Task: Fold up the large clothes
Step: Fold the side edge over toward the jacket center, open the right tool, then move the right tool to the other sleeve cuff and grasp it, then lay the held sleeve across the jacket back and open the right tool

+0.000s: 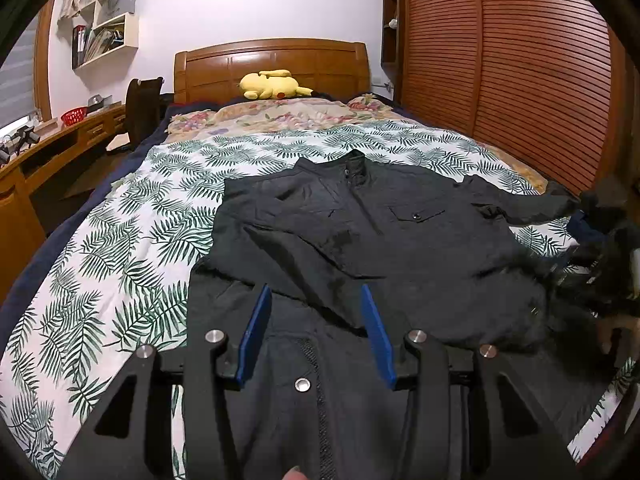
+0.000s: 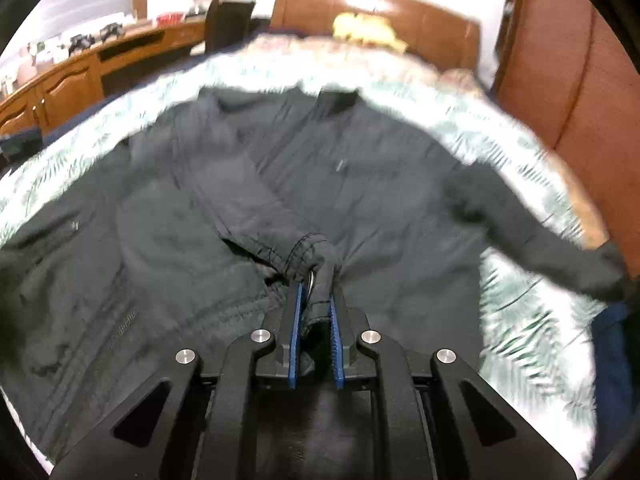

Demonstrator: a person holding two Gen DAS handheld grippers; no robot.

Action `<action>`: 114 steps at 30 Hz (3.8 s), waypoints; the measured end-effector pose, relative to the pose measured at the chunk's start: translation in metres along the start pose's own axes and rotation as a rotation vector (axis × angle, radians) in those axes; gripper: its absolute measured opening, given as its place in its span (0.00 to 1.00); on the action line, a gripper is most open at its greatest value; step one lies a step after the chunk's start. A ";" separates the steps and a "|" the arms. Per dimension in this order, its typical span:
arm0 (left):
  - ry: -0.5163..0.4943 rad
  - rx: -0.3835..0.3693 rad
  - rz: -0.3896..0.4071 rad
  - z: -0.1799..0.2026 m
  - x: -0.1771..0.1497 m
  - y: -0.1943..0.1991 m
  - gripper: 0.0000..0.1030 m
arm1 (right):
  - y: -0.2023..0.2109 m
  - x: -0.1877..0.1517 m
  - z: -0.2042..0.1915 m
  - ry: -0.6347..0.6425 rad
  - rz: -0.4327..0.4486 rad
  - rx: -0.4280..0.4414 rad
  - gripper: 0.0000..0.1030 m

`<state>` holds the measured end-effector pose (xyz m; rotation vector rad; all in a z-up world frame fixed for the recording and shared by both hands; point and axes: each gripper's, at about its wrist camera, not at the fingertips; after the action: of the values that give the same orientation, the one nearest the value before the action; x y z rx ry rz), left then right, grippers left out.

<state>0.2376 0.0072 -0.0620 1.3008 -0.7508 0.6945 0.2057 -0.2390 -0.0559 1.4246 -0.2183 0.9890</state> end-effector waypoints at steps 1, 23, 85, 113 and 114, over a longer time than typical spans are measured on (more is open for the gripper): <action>-0.003 0.002 -0.001 0.000 0.000 0.000 0.44 | 0.007 0.004 0.003 -0.001 0.017 -0.031 0.09; 0.004 0.000 -0.005 -0.004 -0.002 0.000 0.44 | -0.015 -0.009 -0.013 -0.022 -0.092 0.055 0.54; -0.123 -0.145 -0.115 0.069 -0.018 -0.030 0.51 | -0.136 -0.006 0.260 -0.068 -0.426 -0.432 0.34; -0.092 -0.127 -0.074 0.056 -0.011 -0.018 0.52 | -0.069 0.096 0.082 0.138 -0.017 -0.130 0.12; -0.093 -0.125 -0.071 0.056 -0.011 -0.017 0.52 | -0.070 0.091 0.081 0.106 -0.037 -0.103 0.14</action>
<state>0.2398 -0.0510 -0.0745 1.2457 -0.8066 0.5248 0.3423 -0.2601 -0.0296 1.2751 -0.1613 1.0059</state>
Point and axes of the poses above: each gripper's, at about its wrist camera, not at the fingertips, and y roughly against the way its jaws point, z to its right, x to its top, and after that the axes turned 5 degrees about y, right-handed
